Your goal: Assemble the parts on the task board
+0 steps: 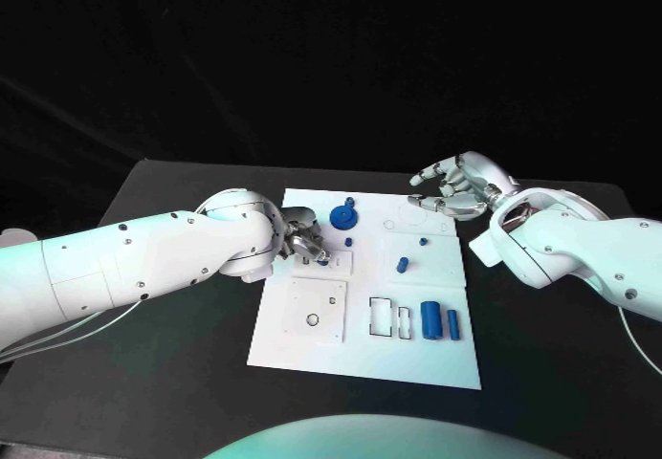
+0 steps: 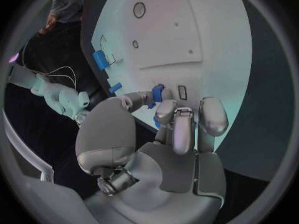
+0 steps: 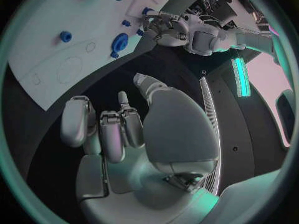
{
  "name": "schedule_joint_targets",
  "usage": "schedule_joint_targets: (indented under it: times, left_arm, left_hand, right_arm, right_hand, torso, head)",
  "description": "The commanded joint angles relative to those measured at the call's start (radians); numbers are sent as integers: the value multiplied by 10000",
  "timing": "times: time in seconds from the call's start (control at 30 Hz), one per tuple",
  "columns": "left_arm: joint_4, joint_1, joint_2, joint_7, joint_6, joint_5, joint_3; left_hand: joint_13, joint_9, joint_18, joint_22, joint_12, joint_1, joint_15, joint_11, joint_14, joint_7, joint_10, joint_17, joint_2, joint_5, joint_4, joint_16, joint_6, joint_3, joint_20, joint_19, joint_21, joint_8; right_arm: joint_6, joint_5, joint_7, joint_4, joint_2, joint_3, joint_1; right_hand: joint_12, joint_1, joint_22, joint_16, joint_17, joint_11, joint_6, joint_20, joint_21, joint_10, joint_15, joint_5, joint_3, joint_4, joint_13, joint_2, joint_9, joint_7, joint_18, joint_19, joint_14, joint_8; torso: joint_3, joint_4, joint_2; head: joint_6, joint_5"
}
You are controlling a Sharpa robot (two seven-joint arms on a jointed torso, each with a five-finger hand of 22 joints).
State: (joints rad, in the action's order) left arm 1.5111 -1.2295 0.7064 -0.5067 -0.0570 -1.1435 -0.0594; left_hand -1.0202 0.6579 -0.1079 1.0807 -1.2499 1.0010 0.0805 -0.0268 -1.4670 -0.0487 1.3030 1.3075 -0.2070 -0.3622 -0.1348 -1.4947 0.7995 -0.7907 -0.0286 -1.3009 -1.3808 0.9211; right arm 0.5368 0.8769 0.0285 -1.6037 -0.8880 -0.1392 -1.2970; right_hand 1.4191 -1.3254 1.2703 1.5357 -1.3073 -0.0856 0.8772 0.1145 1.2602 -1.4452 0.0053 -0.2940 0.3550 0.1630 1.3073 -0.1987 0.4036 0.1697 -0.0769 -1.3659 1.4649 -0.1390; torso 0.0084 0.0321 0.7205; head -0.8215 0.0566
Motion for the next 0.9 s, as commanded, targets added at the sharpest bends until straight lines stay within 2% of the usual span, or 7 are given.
schedule_joint_targets:
  times: [0.03,0.6,0.9]
  left_arm:
    - [25,38,-65,77,-339,205,-28]
    - [-60,38,-109,68,-453,224,-29]
    - [-119,38,-112,65,-416,224,-30]
  left_hand:
    - [-13,-32,115,-6,-62,-104,57,-39,-658,106,-14,1201,-26,72,-46,-25,136,139,15,-29,48,-61]
    - [-25,-125,118,-10,-73,-147,46,-24,-656,92,-44,1201,13,96,-578,-20,245,1175,9,-47,81,-148]
    - [-14,-139,113,-34,-66,-125,44,-21,-656,90,-56,1201,50,88,-687,-19,256,1381,8,-37,97,-163]
  right_arm:
    - [-147,8,-58,5,3,1,9]
    - [-157,-3,-76,10,3,1,15]
    - [-151,-16,-87,15,0,1,16]
  right_hand:
    - [-47,82,-12,-62,-1556,35,-2,-11,-56,40,32,-44,-4,44,953,22,-15,-6,-100,53,791,-46]
    - [-65,95,-54,-83,-1505,35,-7,-12,-105,55,31,-40,0,63,934,11,-20,-7,-112,81,778,-56]
    - [-63,105,-59,-89,-1491,34,-10,-12,-112,53,31,-38,-1,74,936,7,-22,-6,-113,85,774,-60]
  torso:
    - [2,1,2]
    - [6,2,-1]
    - [4,1,-3]
  head:
    - [-20,-2]
    - [-48,-17]
    - [-39,-17]
